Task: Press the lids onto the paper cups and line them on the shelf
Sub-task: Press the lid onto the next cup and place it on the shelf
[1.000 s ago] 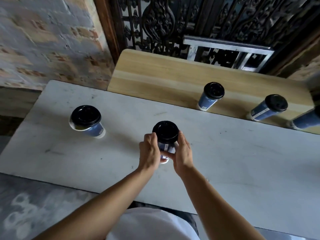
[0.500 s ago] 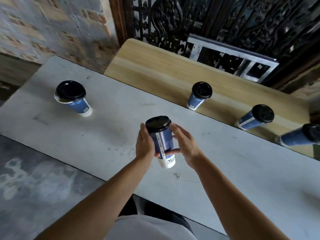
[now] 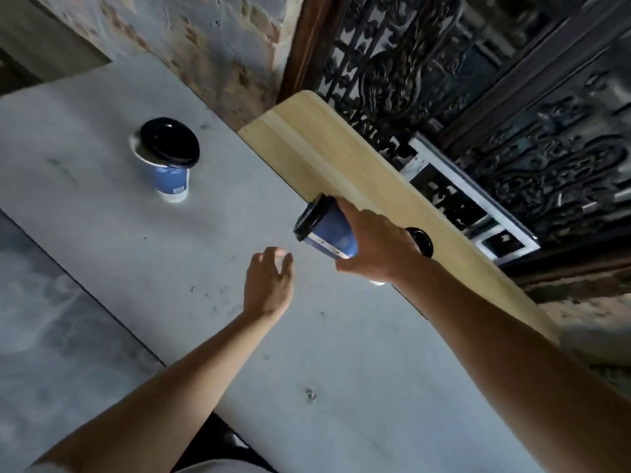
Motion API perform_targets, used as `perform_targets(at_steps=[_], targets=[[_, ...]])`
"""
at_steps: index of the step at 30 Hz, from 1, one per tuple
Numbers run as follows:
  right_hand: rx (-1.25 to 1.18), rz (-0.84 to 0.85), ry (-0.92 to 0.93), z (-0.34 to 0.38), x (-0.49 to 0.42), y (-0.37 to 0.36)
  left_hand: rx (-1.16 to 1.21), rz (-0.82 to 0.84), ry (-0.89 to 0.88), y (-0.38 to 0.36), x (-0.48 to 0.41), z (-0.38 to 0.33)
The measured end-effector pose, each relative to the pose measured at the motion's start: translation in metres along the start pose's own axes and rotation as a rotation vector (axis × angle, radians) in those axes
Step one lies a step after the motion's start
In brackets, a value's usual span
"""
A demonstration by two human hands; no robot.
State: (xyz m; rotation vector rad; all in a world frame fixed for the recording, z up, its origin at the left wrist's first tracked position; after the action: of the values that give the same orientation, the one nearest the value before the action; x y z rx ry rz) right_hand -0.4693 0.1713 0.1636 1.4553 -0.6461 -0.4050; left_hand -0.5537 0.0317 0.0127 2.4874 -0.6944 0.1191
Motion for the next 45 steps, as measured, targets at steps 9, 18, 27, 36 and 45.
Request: perform_targets(at_steps=[9, 18, 27, 36, 45], targets=[[0.781, -0.025, 0.404, 0.023, -0.074, 0.023, -0.651, -0.147, -0.205, 0.006, -0.011, 0.125], [1.027, -0.104, 0.561, 0.059, -0.103, 0.006, -0.659, -0.177, -0.25, -0.003, -0.011, 0.133], [1.084, -0.186, 0.516, 0.067, -0.105, 0.0, -0.668, -0.196, -0.204, 0.002, -0.013, 0.128], [0.939, -0.105, 0.462, 0.068, -0.1, -0.011, -0.707, -0.222, -0.195, 0.002, -0.011, 0.127], [0.964, -0.088, 0.48, 0.071, -0.104, -0.008, -0.698, -0.228, -0.197, 0.002, -0.01, 0.128]])
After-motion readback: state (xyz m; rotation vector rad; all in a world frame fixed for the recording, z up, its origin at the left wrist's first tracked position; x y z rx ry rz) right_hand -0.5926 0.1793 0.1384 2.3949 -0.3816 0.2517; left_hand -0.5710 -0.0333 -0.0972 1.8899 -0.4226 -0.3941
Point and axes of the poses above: each hand's wrist, its own x-axis away from the middle knuckle, its own y-axis out of the back of the hand, z = x × y, the point moved 1 cm from there along -x, towards the middle knuckle, and after that the axes turned 12 degrees about -z, right-handed, at the moved point
